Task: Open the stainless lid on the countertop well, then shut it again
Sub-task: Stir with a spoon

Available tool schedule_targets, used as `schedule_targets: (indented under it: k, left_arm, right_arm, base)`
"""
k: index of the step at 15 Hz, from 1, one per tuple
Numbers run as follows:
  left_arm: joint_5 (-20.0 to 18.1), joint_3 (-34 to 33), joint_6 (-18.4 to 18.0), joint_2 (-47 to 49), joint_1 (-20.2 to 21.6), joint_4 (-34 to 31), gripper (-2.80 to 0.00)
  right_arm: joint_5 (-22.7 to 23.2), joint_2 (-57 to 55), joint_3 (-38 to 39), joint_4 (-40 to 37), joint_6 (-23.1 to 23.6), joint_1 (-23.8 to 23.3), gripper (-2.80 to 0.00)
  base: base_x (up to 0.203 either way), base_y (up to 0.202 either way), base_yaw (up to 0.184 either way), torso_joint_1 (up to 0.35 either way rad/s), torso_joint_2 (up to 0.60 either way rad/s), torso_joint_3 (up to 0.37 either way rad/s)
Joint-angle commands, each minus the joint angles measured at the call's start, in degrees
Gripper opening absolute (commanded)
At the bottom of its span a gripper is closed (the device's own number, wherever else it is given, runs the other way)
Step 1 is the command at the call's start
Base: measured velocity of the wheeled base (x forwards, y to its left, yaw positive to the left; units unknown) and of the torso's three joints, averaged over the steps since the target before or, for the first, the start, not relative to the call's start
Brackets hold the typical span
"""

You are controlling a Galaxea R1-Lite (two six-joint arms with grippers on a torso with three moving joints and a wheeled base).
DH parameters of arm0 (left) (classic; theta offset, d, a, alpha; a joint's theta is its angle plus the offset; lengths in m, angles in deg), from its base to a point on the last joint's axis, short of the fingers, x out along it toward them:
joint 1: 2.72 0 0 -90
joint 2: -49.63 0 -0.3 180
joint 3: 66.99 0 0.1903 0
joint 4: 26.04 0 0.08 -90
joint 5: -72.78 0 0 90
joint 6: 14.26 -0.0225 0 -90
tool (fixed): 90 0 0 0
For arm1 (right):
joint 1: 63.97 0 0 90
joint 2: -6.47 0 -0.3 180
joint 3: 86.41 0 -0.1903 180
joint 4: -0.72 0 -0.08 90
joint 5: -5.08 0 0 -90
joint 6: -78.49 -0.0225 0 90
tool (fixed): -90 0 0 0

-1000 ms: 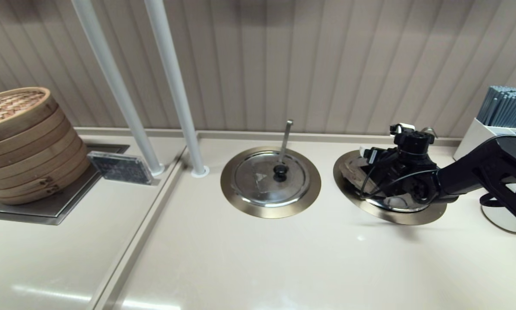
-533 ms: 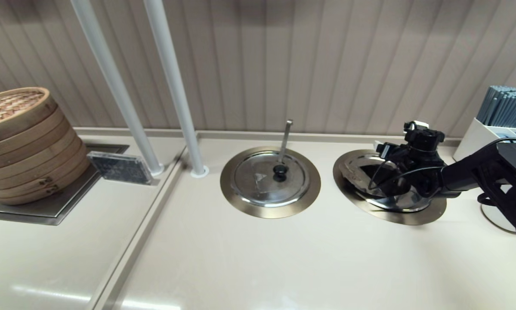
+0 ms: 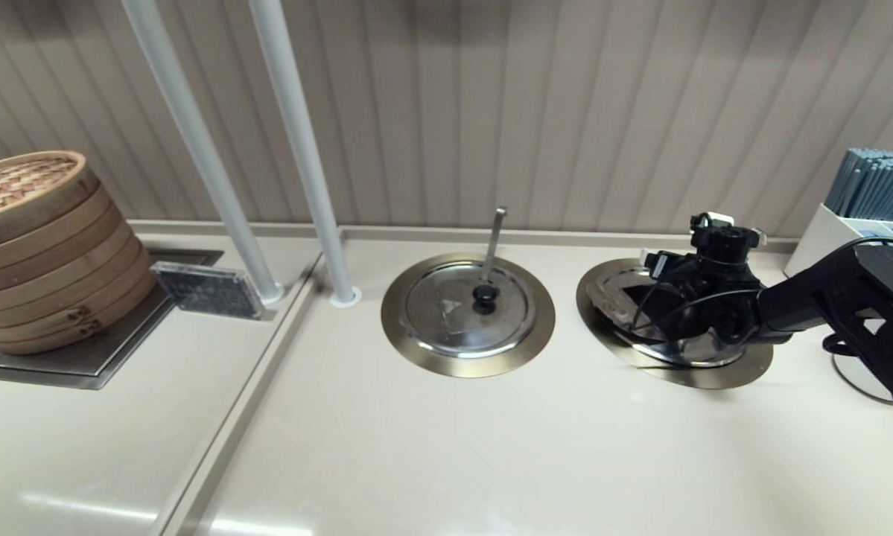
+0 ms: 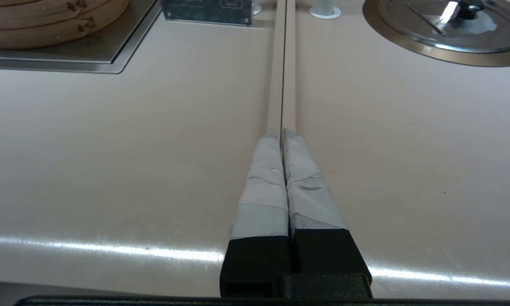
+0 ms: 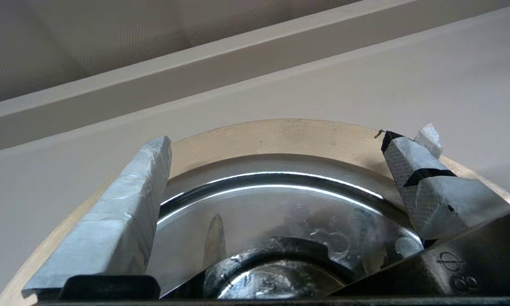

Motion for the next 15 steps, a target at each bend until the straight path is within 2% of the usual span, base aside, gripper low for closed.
schedule_targets:
  k: [1,6,9,12,15]
  left_arm:
    - [0.02,-0.07,0.02,0.00,0.00,0.01,-2.80]
    - [0.02,-0.03,0.01,0.00,0.00,0.00,-2.80]
    - [0.02,0.01,0.06,0.00,0.00,0.01,-2.80]
    - [0.02,0.01,-0.02,0.00,0.00,0.01,-2.80]
    - [0.02,0.01,0.05,0.00,0.00,0.01,-2.80]
  right_arm:
    - [-0.13,4.50,1.70,-3.26,-0.14,-0.11,0.00]
    - [-2.87,9.75,4.10,-12.91,-0.26,-1.58,0.00]
    - [-3.32,11.78,3.23,-21.99,-0.35,-0.59,0.00]
    - [-3.35,12.42,2.78,-23.42,0.00,-0.66,0.00]
    - [-2.90,13.96,2.05,-30.84,0.29,-1.76,0.00]
  base:
    - [0.000,0.000,0.000,0.000,0.00,0.000]
    - [0.000,0.000,0.000,0.000,0.00,0.000]
    - [0.000,0.000,0.000,0.000,0.00,0.000]
    - [0.000,0.000,0.000,0.000,0.00,0.000]
    - [0.000,0.000,0.000,0.000,0.00,0.000]
